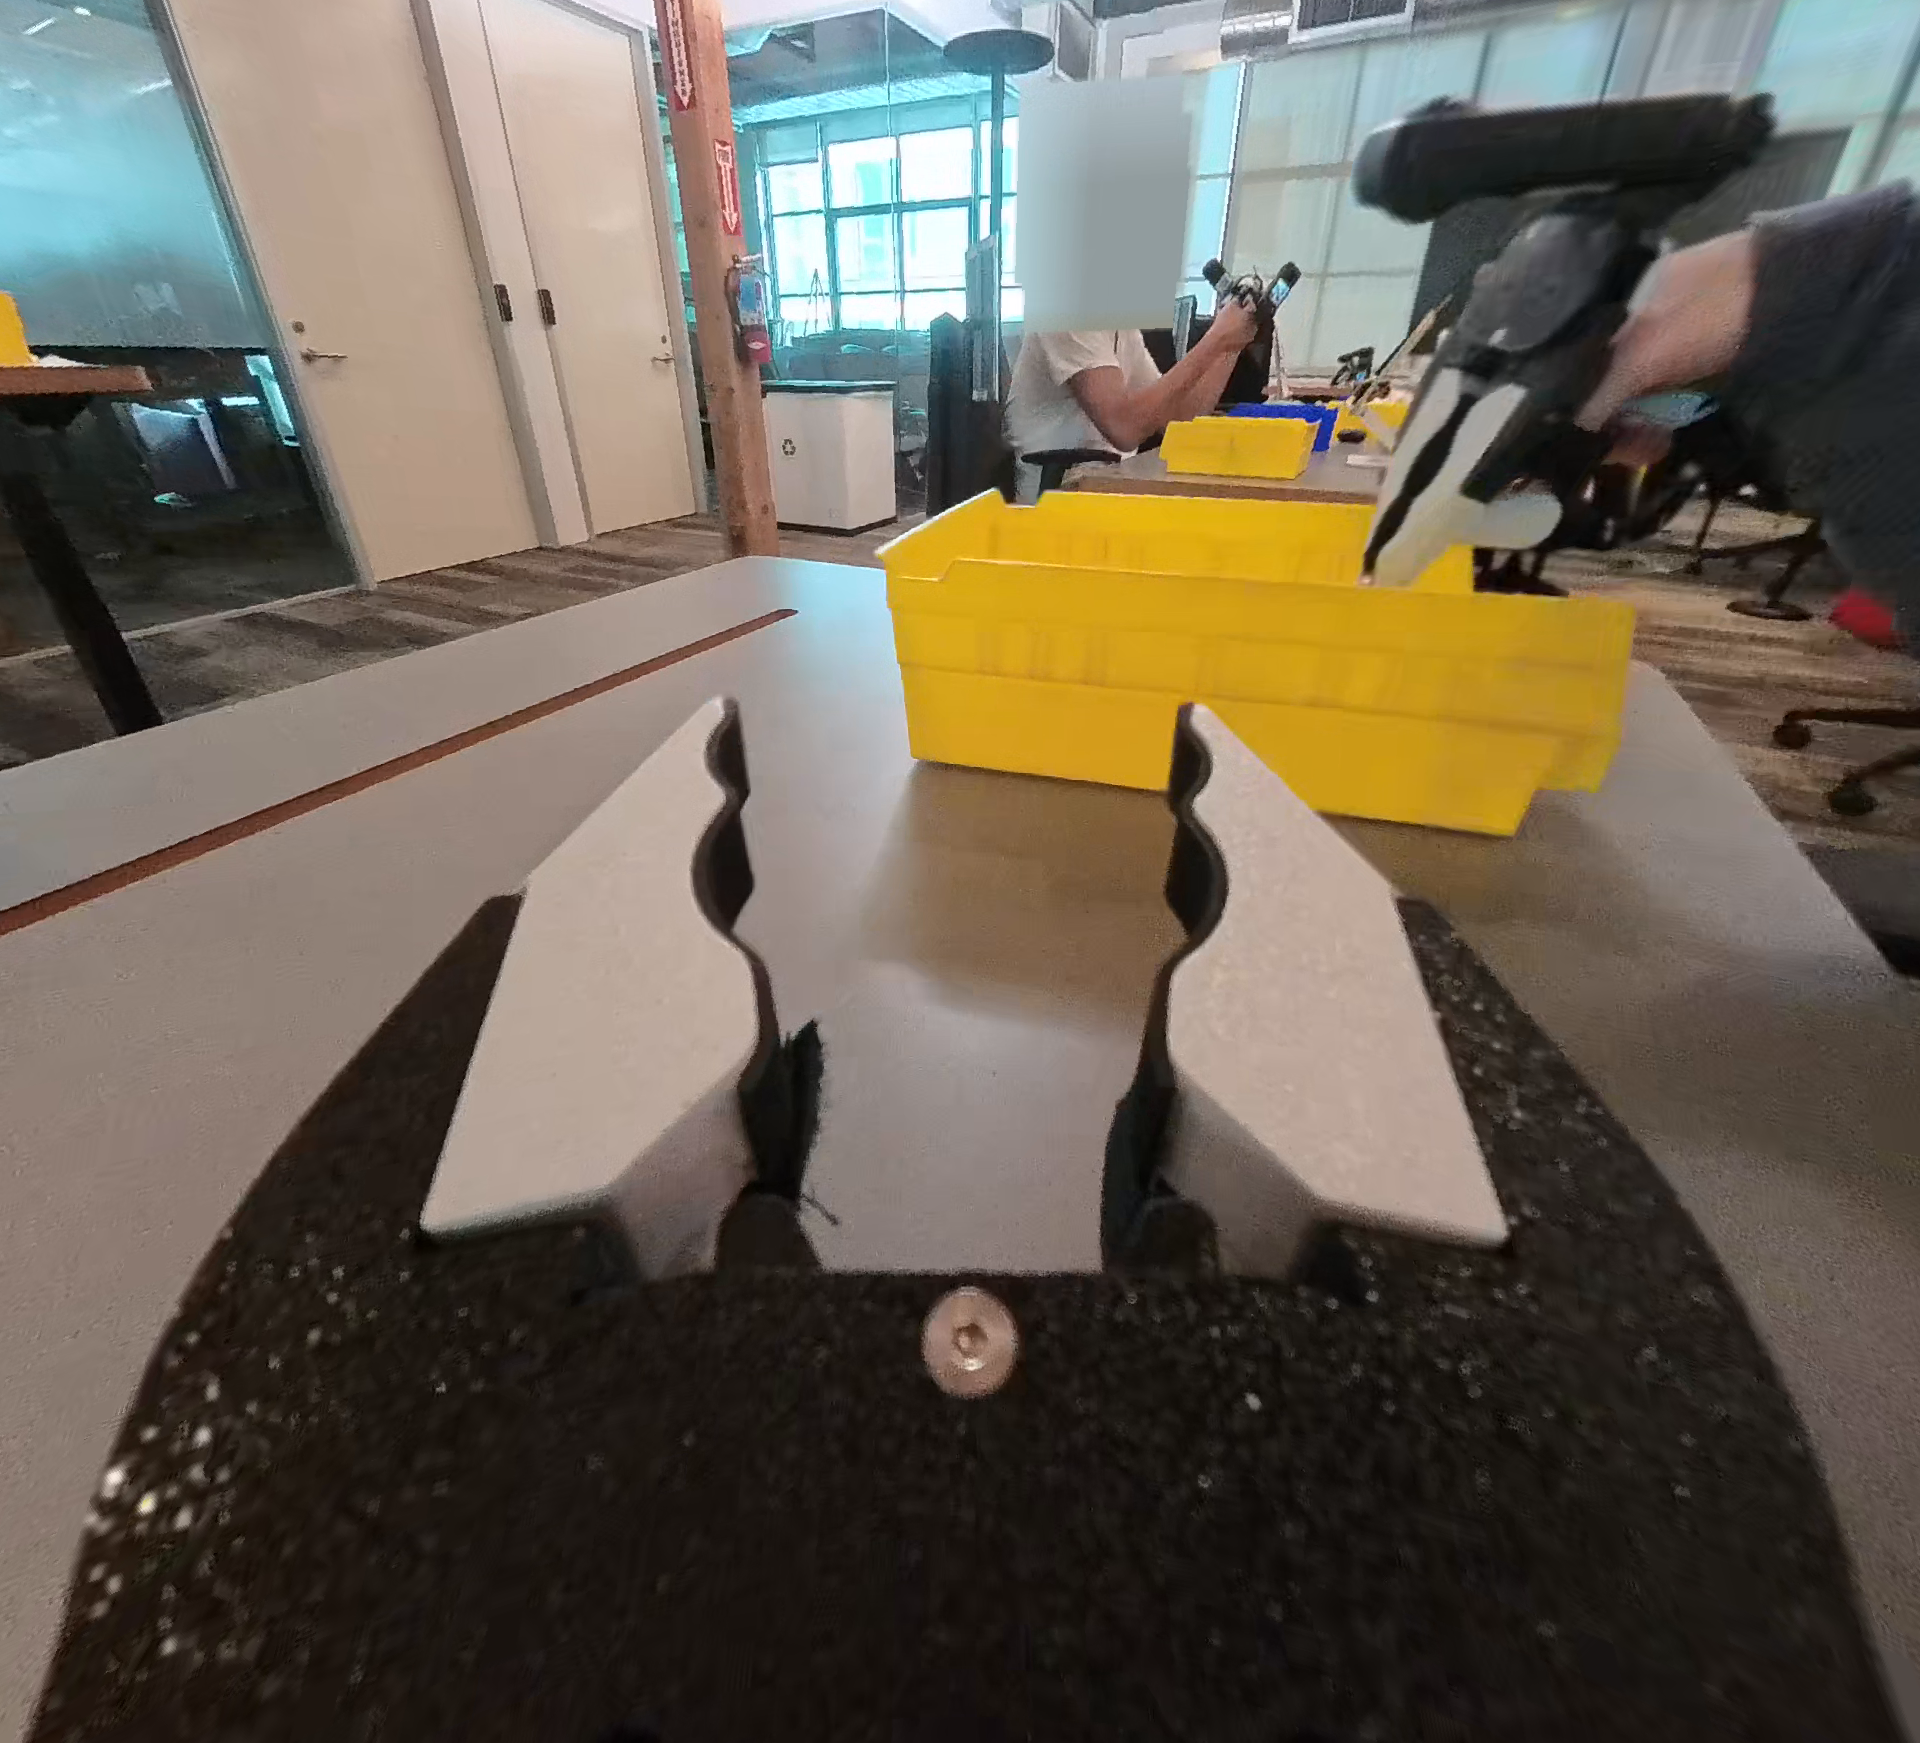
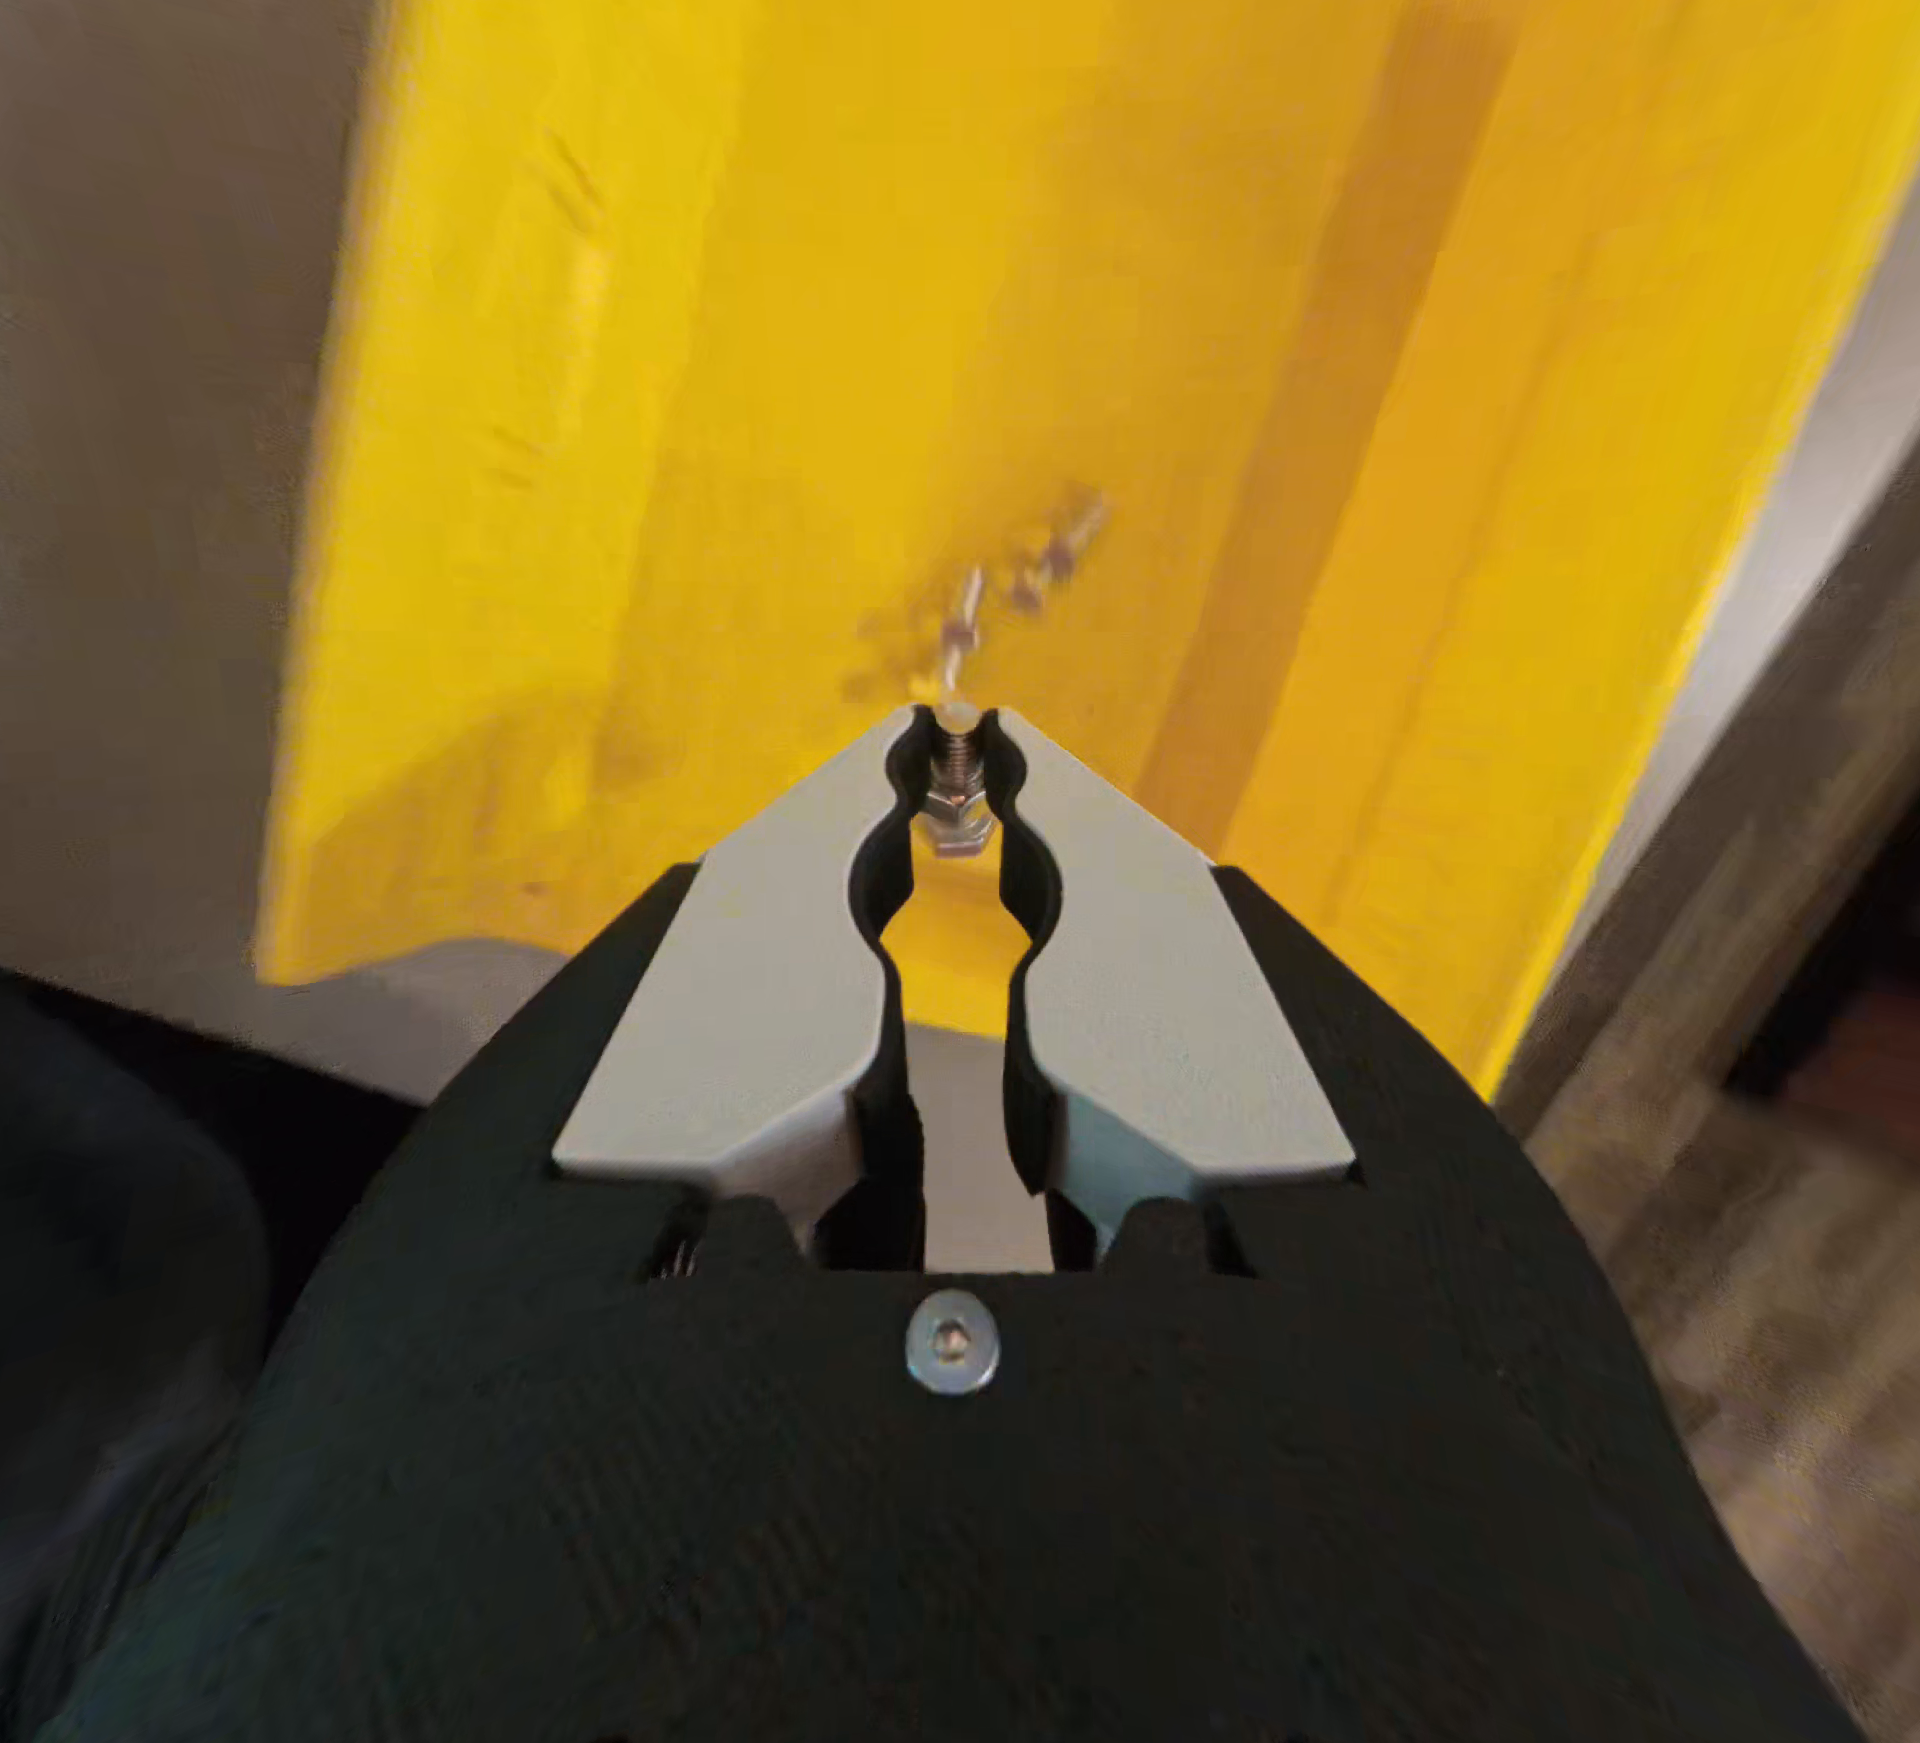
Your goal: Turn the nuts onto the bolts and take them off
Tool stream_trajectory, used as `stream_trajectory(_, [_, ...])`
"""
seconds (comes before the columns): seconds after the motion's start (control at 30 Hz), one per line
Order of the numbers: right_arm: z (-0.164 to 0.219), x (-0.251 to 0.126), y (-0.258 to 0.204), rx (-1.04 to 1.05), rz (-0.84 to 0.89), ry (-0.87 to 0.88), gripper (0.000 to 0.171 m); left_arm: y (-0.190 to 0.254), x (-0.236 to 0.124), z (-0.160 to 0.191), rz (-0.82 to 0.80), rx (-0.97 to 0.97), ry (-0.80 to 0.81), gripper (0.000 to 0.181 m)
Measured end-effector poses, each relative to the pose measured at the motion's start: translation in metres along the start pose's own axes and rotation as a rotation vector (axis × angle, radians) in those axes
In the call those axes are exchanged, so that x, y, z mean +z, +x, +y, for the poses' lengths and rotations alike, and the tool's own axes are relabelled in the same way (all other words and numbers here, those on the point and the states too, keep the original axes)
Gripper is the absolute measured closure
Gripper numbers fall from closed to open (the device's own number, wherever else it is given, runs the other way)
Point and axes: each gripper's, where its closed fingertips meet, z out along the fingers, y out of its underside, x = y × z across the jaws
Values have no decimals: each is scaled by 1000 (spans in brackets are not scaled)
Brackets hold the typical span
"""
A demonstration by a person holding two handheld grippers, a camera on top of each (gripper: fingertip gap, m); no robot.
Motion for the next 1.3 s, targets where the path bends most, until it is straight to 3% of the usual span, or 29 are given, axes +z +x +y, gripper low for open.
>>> stream_trajectory(0.07, [26, 23, 7, 38, -69, -153, 163, 7, 2, 3, 5, 66, -29, 101])
stream_trajectory(0.17, [35, 41, 16, 56, -90, -212, 163, 17, 5, 6, 18, 164, -59, 102])
stream_trajectory(0.33, [19, 34, 30, 92, 32, -146, 131, 19, 6, 8, 8, 208, -75, 102])
stream_trajectory(0.47, [-40, -18, 10, 13, 216, 151, 128, 4, 2, 2, -64, 200, -43, 102])
stream_trajectory(0.6, [-145, -57, -102, -158, 64, 696, 141, -16, -8, -9, -172, 199, 20, 102])
stream_trajectory(0.7, [-206, -55, -195, -234, -121, 1045, 140, -32, -17, -17, -255, 180, 66, 102])
stream_trajectory(0.8, [-248, -25, -203, -178, 2, 1256, 146, -49, -30, -26, -338, 156, 114, 103])
stream_trajectory(0.93, [-272, 9, -205, -216, 133, 1456, 158, -66, -48, -38, -448, 174, 157, 108])
stream_trajectory(1.03, [-284, 29, -214, -313, 212, 1432, 161, -70, -53, -44, -488, 216, 155, 108])
stream_trajectory(1.3, [-291, 38, -211, -282, 108, 1439, 163, -72, -68, -79, -539, 280, 138, 110])
